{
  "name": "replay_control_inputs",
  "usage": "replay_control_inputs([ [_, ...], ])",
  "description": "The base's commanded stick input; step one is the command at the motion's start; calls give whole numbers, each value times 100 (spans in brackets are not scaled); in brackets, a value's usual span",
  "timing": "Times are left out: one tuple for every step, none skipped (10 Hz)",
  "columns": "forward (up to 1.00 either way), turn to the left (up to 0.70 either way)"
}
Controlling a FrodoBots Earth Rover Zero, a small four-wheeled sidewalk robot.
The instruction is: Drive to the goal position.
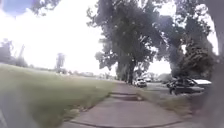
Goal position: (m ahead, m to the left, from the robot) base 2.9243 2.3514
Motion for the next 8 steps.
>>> replay_control_inputs([
  [70,0],
  [70,0],
  [70,0],
  [70,0],
  [70,0],
  [70,0],
  [70,0],
  [70,0],
])
